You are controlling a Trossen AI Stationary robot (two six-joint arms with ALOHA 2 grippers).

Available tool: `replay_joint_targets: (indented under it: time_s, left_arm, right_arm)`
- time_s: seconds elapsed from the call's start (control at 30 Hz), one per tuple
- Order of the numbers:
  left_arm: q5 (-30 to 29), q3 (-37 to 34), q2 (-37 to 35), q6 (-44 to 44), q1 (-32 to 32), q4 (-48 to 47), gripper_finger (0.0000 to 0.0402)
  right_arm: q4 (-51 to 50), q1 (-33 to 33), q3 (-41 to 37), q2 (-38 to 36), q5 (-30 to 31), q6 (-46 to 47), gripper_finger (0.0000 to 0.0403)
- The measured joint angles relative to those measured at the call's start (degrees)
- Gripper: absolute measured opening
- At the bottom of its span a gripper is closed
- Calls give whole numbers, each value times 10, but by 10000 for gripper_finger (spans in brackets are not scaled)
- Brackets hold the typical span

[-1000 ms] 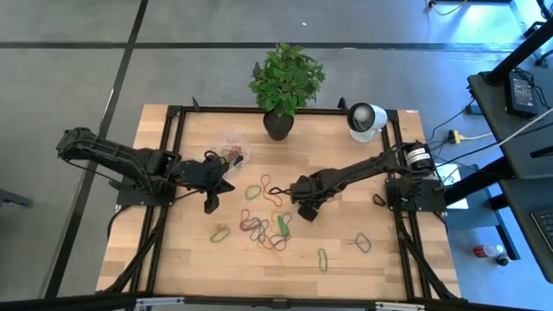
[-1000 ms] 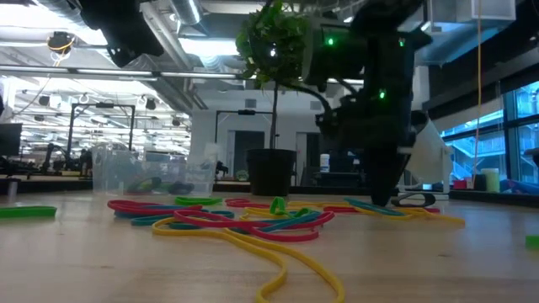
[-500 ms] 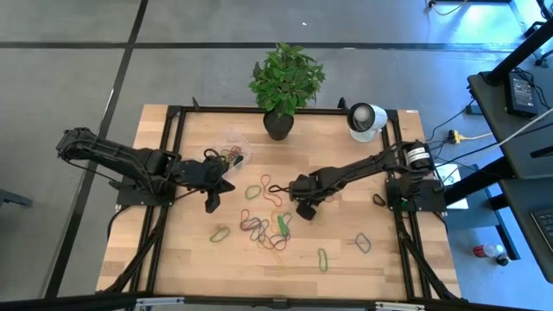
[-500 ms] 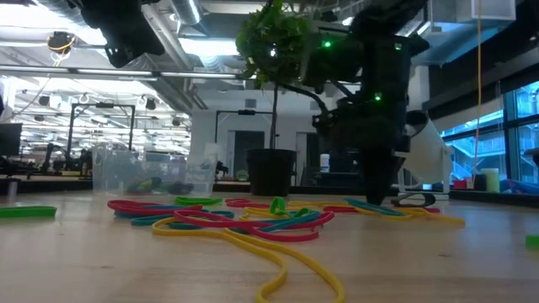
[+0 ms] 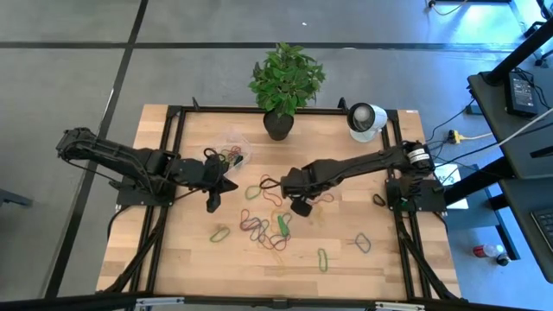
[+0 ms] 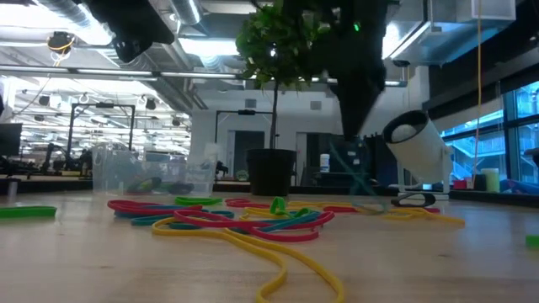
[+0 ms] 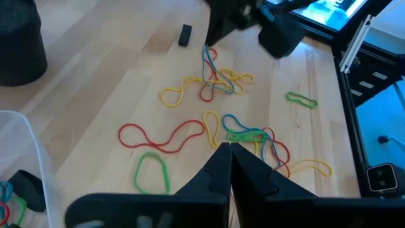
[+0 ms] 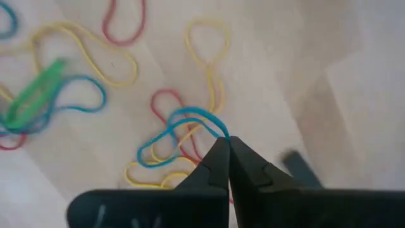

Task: Pick and place rubber bands into bin
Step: Put the blue rubber band into the transparent bin

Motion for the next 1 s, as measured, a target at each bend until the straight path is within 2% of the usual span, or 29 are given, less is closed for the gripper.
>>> replay_joint_targets:
  time_s: [0.23,0.4,0.57,0.77,0.87,1.0]
  left_arm:
    - [0,0,0,1,0,0,11]
    - [-9,0,0,26,0,16,49]
    - [-11,0,1,115,0,85,116]
    - [-32,1,22,199,1,156,192]
    - [-38,1,44,211,10,182,212]
    - [-22,1,76,211,27,204,214]
  right_arm:
    - [-29,-1,131,-1,24,-27,1]
    - [9,0,189,-2,42,-50,1]
    - [95,0,196,-2,41,-87,1]
    - [176,1,196,-2,36,-91,1]
    - [219,4,196,-2,30,-105,1]
    - [262,8,196,-2,30,-111,1]
